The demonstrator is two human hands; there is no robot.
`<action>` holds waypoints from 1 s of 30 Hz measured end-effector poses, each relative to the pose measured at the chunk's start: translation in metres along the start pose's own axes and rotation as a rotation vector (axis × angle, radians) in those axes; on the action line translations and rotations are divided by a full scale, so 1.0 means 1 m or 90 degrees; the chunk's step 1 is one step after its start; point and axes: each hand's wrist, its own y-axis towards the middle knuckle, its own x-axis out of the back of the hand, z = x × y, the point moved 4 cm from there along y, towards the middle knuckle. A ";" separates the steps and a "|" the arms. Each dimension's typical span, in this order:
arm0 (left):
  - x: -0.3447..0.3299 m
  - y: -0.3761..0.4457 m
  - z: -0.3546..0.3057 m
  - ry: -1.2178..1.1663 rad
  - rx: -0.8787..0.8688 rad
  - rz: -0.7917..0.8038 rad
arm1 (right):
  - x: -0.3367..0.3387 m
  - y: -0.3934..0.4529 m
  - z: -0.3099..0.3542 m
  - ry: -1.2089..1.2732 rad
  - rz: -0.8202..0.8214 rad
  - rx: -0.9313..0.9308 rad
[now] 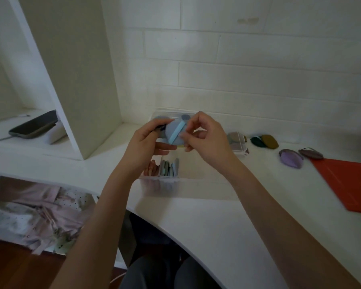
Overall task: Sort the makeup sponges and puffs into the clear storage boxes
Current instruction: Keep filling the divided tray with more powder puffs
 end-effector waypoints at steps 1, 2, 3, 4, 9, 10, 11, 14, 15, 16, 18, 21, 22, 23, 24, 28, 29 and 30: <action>0.001 0.001 0.000 -0.019 0.028 -0.010 | -0.003 0.000 -0.001 -0.016 0.011 -0.001; 0.001 0.002 0.002 -0.037 0.052 -0.022 | -0.005 -0.001 -0.004 -0.021 0.024 -0.006; 0.001 0.002 0.004 -0.041 0.054 -0.032 | -0.007 -0.001 -0.005 -0.014 0.037 -0.013; 0.002 0.002 0.006 -0.026 0.035 -0.040 | -0.007 -0.001 -0.006 -0.005 0.047 -0.018; 0.003 0.001 0.014 0.061 -0.001 -0.048 | 0.000 0.000 0.005 -0.341 0.182 0.046; 0.003 0.002 0.014 0.094 0.004 -0.047 | -0.002 -0.002 0.006 -0.399 0.239 0.045; 0.003 0.003 0.015 0.114 0.010 -0.051 | -0.005 -0.004 0.007 -0.433 0.292 0.039; 0.003 0.003 0.014 0.145 0.013 -0.052 | -0.016 -0.008 0.009 -0.517 0.383 0.019; 0.003 0.002 0.012 0.165 0.012 -0.046 | -0.017 -0.008 0.008 -0.536 0.395 0.011; 0.002 0.001 0.011 0.182 0.013 -0.038 | -0.018 -0.007 0.008 -0.545 0.401 0.004; 0.001 -0.001 0.009 0.188 0.014 -0.028 | -0.018 -0.009 0.008 -0.542 0.403 0.001; 0.001 -0.001 0.009 0.215 0.001 -0.023 | -0.016 -0.013 0.005 -0.476 0.372 0.044; 0.001 -0.001 0.009 0.218 -0.002 -0.021 | -0.015 -0.014 0.003 -0.437 0.355 0.056; 0.001 -0.001 0.010 0.216 -0.004 -0.020 | -0.013 -0.015 -0.001 -0.394 0.338 0.060; 0.001 -0.001 0.011 0.209 -0.005 -0.019 | -0.011 -0.016 -0.005 -0.354 0.321 0.059; 0.001 0.000 0.011 0.185 -0.010 -0.032 | -0.007 -0.016 -0.009 -0.282 0.279 0.078; 0.001 0.000 0.011 0.185 -0.011 -0.034 | -0.007 -0.016 -0.009 -0.272 0.275 0.089; 0.001 0.000 0.011 0.186 -0.013 -0.035 | -0.007 -0.017 -0.008 -0.265 0.272 0.099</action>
